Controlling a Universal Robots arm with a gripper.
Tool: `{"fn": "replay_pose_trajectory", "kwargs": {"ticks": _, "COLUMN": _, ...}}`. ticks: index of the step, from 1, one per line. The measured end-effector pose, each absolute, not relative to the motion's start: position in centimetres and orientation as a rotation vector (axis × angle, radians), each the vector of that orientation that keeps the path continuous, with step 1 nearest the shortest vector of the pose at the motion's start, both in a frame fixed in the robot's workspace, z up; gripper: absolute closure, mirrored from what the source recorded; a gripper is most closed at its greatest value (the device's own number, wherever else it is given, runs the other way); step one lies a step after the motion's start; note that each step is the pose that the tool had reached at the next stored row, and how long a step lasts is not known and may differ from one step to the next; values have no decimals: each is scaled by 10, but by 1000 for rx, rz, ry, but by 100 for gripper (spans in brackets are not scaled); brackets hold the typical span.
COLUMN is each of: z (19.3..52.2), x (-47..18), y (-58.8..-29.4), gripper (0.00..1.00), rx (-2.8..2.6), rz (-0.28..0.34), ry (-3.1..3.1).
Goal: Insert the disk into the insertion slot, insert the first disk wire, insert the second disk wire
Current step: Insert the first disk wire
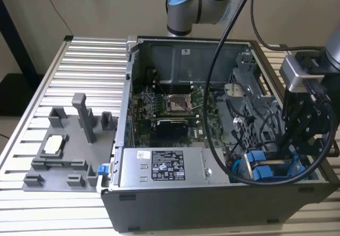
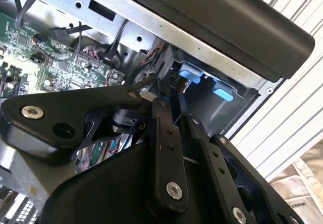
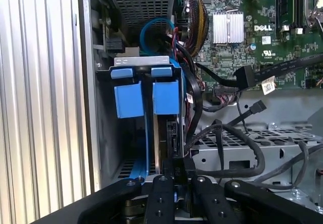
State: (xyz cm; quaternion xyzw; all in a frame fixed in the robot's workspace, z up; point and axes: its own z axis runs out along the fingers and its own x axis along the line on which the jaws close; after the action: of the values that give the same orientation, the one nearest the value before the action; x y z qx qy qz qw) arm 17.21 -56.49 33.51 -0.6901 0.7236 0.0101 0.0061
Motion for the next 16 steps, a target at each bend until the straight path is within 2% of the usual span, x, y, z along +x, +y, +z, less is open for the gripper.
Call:
{"fn": "replay_pose_trajectory", "kwargs": {"ticks": 11, "z": 334, "x": 172, "y": -565, "gripper": 80, "rx": -2159, "rz": 33, "ry": 2264}}
{"fn": "replay_pose_trajectory", "kwargs": {"ticks": 12, "z": 335, "x": 172, "y": -565, "gripper": 73, "rx": -2159, "rz": 32, "ry": 2264}}
{"fn": "replay_pose_trajectory", "kwargs": {"ticks": 16, "z": 349, "x": 172, "y": -565, "gripper": 73, "rx": -2159, "rz": 32, "ry": 2264}}
